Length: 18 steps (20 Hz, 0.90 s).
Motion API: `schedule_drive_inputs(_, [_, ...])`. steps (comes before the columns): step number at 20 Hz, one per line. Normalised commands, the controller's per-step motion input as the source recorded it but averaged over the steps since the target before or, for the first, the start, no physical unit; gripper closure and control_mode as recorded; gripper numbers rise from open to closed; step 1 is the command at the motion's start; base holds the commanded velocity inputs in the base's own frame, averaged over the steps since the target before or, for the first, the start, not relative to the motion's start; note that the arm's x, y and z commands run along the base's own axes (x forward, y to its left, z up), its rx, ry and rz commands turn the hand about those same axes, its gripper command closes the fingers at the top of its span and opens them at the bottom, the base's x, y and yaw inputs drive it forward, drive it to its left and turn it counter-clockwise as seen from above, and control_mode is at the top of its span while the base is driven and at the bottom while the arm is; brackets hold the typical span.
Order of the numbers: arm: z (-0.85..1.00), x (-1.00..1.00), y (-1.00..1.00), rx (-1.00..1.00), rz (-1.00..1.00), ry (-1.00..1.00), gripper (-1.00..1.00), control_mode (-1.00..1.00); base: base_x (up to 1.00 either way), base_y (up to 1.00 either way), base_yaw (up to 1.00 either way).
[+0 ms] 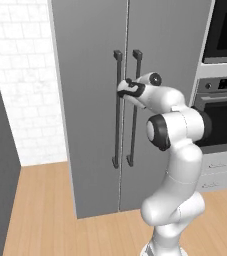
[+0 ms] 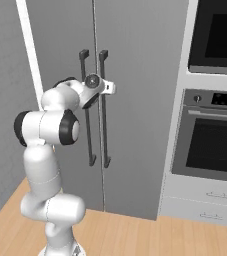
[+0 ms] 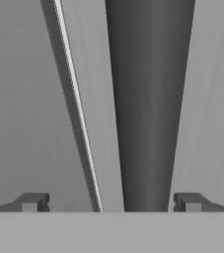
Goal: Take the strawberry from the fridge and place it on top of the pancake, located on the dining counter.
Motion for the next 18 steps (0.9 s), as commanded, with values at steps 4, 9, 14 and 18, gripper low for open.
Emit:
schedule_drive_inputs(4, [0.00, 0.61, -0.08, 0.01, 0.00, 0.00, -1.00, -1.00, 0.00, 0.00, 0.00])
schedule_drive_inputs(9, [0.00, 0.73, -0.06, 0.01, 0.00, 0.02, -1.00, -1.00, 0.00, 0.00, 0.00])
schedule_drive_inputs(14, [0.00, 0.80, 0.00, 0.00, 0.01, 0.10, 1.00, -1.00, 0.00, 0.00, 0.00])
schedule_drive_inputs(18, [0.00, -0.04, -0.31, 0.00, 0.08, 0.02, 1.00, -1.00, 0.00, 0.00, 0.00])
